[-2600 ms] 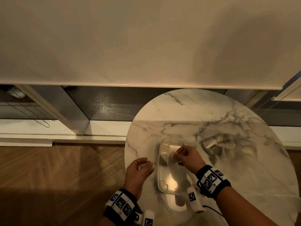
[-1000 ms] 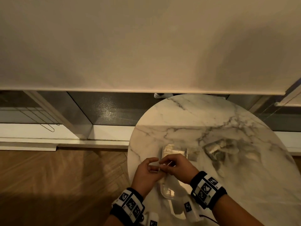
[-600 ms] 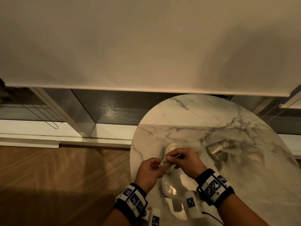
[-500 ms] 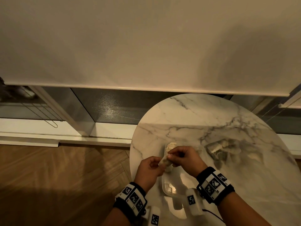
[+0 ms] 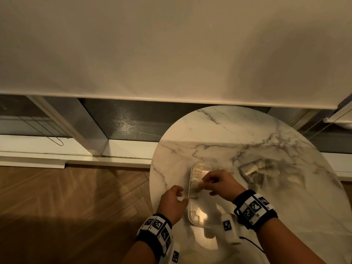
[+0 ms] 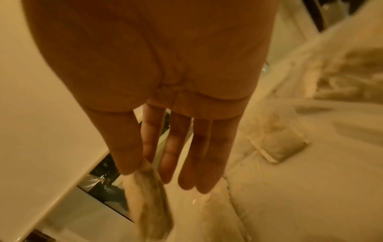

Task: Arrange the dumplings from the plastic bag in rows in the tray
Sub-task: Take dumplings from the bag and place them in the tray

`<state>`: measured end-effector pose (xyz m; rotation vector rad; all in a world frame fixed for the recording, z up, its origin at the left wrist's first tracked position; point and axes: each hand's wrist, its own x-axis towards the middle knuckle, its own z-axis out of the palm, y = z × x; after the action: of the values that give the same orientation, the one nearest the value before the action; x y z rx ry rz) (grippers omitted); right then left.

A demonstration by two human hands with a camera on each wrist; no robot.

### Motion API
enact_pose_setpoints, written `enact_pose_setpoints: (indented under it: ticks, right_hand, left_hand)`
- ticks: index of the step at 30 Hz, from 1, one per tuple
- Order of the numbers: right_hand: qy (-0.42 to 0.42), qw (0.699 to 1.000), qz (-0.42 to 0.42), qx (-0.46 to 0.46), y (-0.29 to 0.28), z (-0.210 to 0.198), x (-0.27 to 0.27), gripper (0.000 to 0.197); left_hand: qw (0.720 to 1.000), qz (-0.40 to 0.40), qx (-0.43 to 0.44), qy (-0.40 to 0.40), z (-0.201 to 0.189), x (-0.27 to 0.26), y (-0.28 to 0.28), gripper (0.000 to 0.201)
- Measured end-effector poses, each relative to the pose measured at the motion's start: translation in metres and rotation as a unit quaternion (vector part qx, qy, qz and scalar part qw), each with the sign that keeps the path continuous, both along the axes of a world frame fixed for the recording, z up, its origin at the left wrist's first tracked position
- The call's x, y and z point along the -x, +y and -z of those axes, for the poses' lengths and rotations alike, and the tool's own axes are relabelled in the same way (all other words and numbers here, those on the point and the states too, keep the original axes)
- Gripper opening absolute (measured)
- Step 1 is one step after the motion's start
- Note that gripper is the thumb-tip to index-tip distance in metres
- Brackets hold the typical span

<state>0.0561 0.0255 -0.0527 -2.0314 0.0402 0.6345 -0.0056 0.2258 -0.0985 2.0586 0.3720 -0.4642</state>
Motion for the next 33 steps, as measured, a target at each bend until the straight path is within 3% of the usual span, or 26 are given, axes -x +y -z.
enact_pose_setpoints:
  ticks: [4,10,14,17,26,31,33]
  right_hand:
    - [-0.019,0.987,-0.082,0.136,-0.002,0.014,-0.002,0.007]
    - [-0.011,0.981,-0.089,0.170,-0.002,0.025,-0.003,0.011]
    - [0.084,0.981,-0.123,0.124,0.006,0.029,-0.005,0.004]
    - [0.066,0.975,-0.148,0.155,0.013,0.041,-0.008,0.013]
    - [0.014,0.978,-0.076,0.194,0.028,0.063,-0.022,0.024]
    - [0.027,0.980,-0.044,0.195,0.027,0.067,-0.022,0.017]
    - [0.045,0.975,-0.025,0.217,0.025,0.064,-0.021,0.025]
  left_hand:
    - [0.999,0.012,0.018,0.048,0.013,0.001,-0.003,0.027]
    - [0.995,-0.012,0.051,0.086,0.022,0.000,-0.005,0.016]
    - [0.994,-0.023,0.067,0.089,0.025,-0.002,-0.005,0.014]
    - [0.993,-0.023,0.074,0.090,0.026,-0.002,-0.005,0.014]
    - [0.990,-0.030,0.101,0.098,0.027,-0.001,-0.003,0.016]
    - [0.987,-0.039,0.113,0.103,0.028,-0.001,-0.004,0.017]
    - [0.987,-0.038,0.113,0.103,0.030,-0.001,-0.004,0.018]
